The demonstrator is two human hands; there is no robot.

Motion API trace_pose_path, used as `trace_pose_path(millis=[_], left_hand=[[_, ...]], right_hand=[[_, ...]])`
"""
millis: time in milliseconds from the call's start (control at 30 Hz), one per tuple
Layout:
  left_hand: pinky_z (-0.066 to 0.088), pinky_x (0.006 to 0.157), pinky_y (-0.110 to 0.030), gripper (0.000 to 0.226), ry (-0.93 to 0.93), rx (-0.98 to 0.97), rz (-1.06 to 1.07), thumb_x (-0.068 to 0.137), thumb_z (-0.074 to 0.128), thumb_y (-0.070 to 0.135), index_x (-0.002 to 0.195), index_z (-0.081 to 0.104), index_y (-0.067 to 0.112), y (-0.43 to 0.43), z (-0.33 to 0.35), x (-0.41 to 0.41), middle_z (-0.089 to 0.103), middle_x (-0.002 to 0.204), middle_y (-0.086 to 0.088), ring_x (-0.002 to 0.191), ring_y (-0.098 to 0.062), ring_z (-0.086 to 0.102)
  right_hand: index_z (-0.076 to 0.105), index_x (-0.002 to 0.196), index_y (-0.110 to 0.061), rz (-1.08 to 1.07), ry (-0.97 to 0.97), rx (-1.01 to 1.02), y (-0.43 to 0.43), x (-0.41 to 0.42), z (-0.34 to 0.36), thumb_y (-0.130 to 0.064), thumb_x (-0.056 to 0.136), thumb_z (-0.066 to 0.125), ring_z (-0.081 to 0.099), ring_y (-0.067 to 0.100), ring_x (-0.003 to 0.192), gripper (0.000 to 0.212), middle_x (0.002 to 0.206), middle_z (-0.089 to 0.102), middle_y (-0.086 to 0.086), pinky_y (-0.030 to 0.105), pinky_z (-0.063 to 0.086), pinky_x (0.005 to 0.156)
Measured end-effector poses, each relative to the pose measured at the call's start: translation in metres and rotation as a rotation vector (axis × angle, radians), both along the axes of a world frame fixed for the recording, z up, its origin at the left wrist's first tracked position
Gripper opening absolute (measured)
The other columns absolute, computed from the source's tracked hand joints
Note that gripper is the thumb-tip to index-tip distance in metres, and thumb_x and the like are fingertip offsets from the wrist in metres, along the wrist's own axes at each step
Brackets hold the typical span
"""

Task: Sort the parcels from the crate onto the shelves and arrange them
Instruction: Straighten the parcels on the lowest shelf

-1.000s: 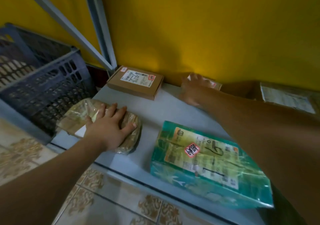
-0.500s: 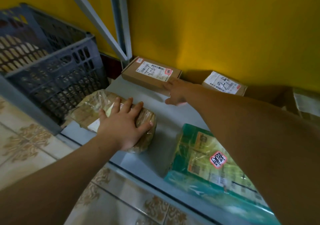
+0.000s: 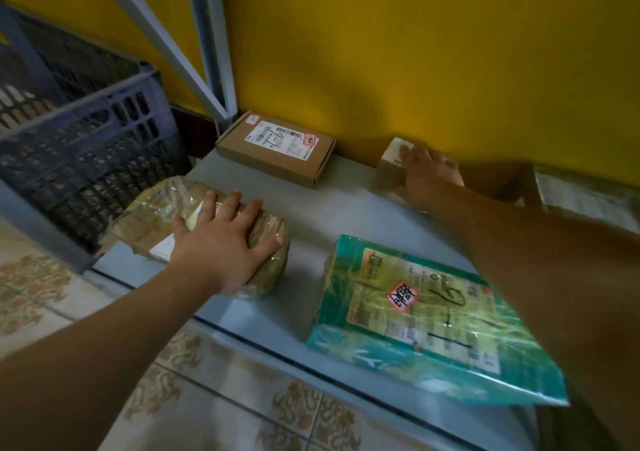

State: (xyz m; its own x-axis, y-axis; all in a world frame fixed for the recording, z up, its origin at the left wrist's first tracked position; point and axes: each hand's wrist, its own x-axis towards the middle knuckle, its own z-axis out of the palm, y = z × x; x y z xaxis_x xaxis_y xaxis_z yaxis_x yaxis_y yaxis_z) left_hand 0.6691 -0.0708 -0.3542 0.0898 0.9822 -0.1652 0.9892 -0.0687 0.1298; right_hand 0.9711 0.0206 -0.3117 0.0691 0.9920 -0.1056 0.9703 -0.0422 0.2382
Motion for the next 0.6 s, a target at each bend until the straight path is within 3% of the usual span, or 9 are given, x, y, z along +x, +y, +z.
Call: trace_pose_path(millis=[100, 200, 267, 600], left_hand=[[0.007, 0.112, -0.069, 0.079, -0.002, 0.003, 0.002, 0.083, 0.015, 0.078, 0.152, 0.004, 0.042, 0.002, 0.0, 0.001, -0.003, 0.163, 0.008, 0.149, -0.026, -0.007], [0.006, 0.112, -0.068, 0.077, -0.015, 0.002, 0.013, 0.085, 0.018, 0.078, 0.152, 0.004, 0.042, 0.001, -0.001, 0.001, -0.002, 0.163, 0.008, 0.149, -0.026, -0.006], [0.006, 0.112, -0.068, 0.077, -0.024, 0.004, 0.01, 0.086, 0.019, 0.078, 0.152, 0.003, 0.042, 0.001, -0.002, 0.001, -0.002, 0.163, 0.008, 0.149, -0.027, -0.006], [0.003, 0.115, -0.065, 0.089, -0.047, -0.195, -0.052, 0.079, 0.017, 0.086, 0.153, 0.002, 0.04, 0.011, 0.015, -0.009, -0.003, 0.163, 0.001, 0.149, -0.032, -0.009]], right_hand=[[0.012, 0.155, -0.021, -0.014, -0.014, 0.003, 0.0, 0.002, 0.001, -0.047, 0.095, 0.058, 0.026, 0.04, 0.143, 0.08, 0.159, 0.021, 0.013, 0.054, 0.03, 0.113], [0.009, 0.157, -0.023, -0.048, 0.078, -0.022, -0.003, -0.001, 0.01, -0.057, 0.092, 0.056, 0.018, 0.04, 0.147, 0.087, 0.164, 0.012, 0.012, 0.056, 0.024, 0.117], [0.009, 0.157, -0.024, -0.03, 0.144, 0.018, -0.01, -0.005, 0.024, -0.058, 0.092, 0.056, 0.017, 0.037, 0.148, 0.087, 0.165, 0.01, 0.01, 0.055, 0.027, 0.116], [0.018, 0.156, -0.023, -0.137, 0.361, 0.138, -0.124, -0.009, 0.096, -0.058, 0.093, 0.054, 0.033, 0.034, 0.141, 0.08, 0.157, 0.032, 0.01, 0.045, 0.035, 0.11]])
